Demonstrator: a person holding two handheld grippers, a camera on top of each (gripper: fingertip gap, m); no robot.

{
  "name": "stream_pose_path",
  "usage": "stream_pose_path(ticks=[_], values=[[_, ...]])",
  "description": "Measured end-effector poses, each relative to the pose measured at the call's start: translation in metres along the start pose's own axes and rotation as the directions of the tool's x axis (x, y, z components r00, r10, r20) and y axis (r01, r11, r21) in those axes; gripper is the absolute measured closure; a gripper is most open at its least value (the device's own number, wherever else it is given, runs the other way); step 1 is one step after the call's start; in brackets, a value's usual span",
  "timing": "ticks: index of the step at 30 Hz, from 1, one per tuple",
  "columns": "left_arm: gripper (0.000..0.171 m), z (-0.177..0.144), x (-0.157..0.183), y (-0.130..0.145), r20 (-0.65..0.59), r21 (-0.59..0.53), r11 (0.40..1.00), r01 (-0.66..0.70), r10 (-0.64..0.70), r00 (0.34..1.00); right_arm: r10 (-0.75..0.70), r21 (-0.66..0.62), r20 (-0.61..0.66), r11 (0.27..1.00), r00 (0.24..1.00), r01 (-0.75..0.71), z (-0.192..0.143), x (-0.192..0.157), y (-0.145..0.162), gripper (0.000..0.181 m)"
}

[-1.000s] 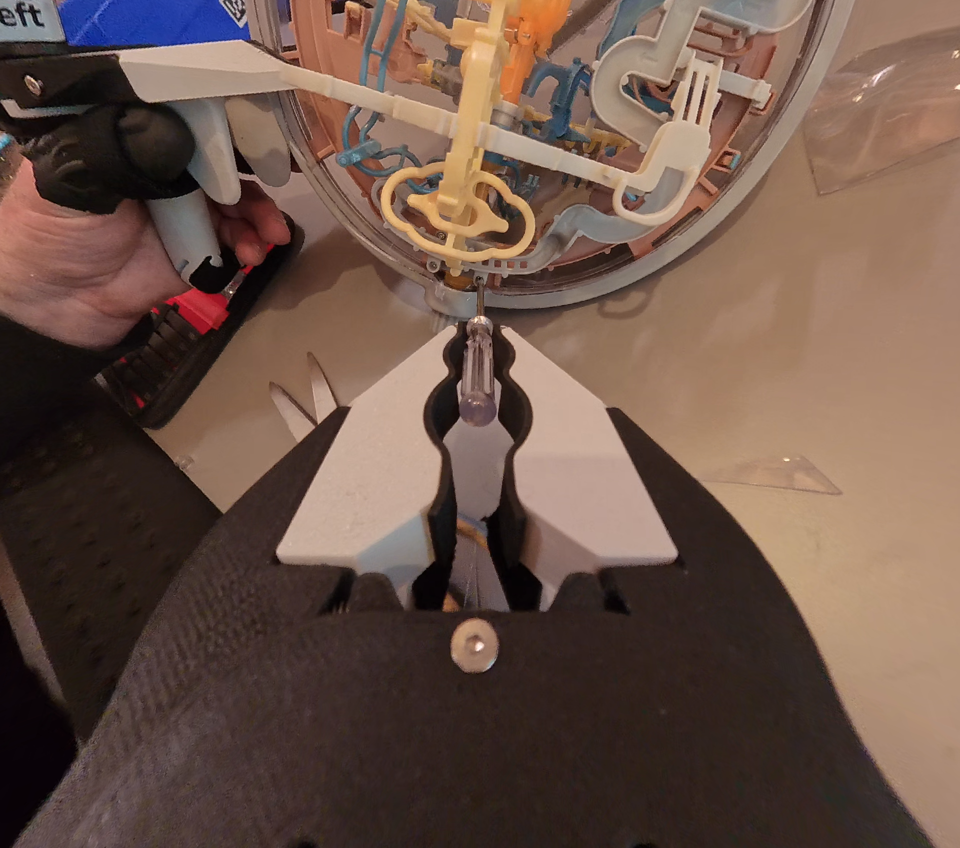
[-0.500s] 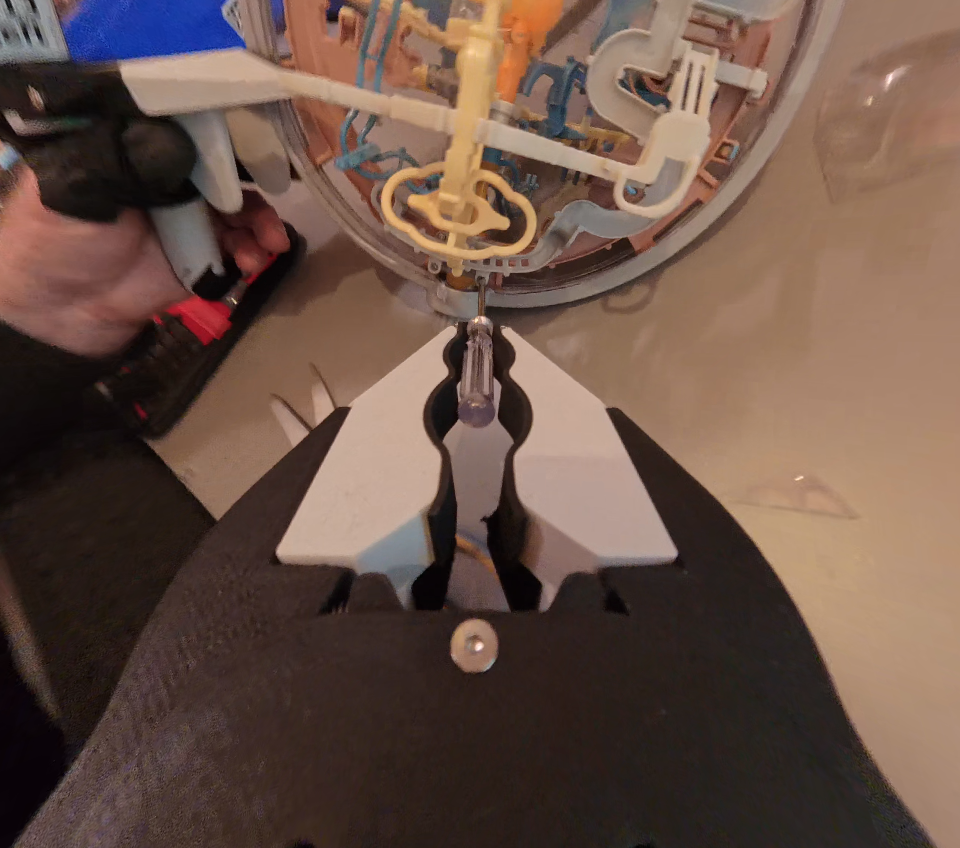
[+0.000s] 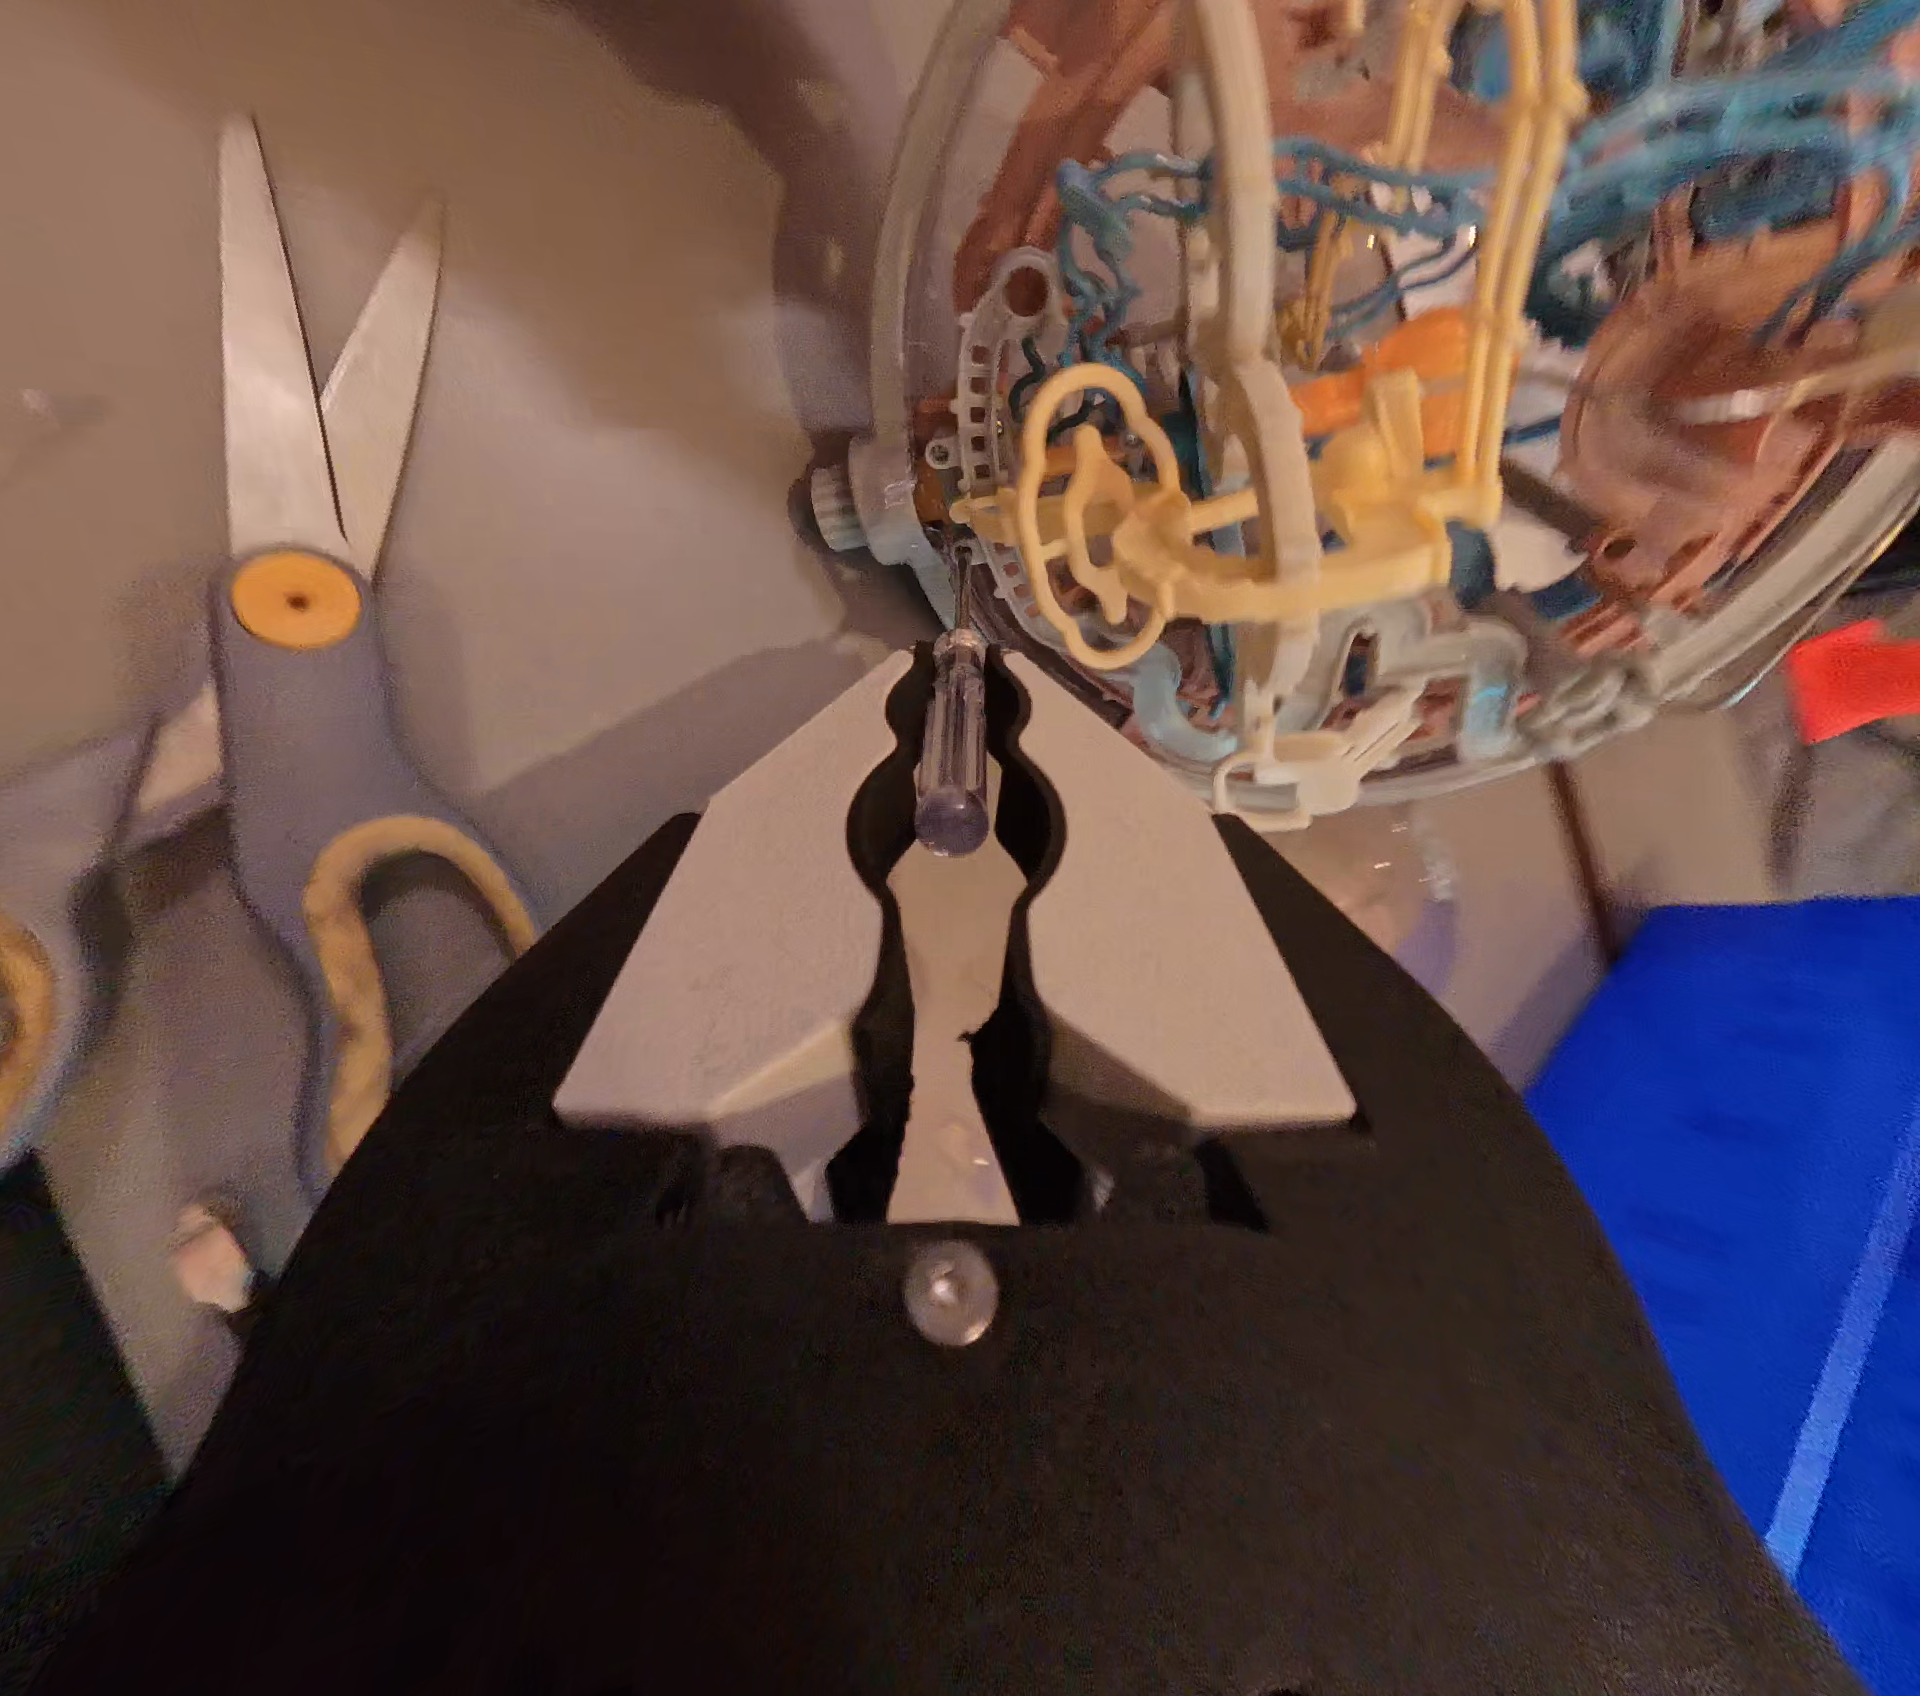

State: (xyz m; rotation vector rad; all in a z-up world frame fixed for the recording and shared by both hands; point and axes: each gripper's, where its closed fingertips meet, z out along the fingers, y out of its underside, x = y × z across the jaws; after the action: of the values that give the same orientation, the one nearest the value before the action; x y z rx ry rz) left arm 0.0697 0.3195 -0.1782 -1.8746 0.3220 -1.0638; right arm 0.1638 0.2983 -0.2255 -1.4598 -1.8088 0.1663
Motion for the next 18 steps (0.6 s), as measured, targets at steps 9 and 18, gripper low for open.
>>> stream_pose_path(ticks=[9,18], values=[[0.151,-0.001,-0.001,-0.001,0.002,-0.002,1.0,-0.001,0.001,1.0,-0.903,-0.282,-0.068,0.426,0.425,0.86,0.002,-0.006,-0.008,0.175],[0.15,-0.003,-0.004,-0.001,-0.005,-0.005,1.0,-0.005,0.005,1.0,-0.515,-0.251,-0.01,0.831,0.857,0.496,-0.027,0.014,-0.004,0.174]])
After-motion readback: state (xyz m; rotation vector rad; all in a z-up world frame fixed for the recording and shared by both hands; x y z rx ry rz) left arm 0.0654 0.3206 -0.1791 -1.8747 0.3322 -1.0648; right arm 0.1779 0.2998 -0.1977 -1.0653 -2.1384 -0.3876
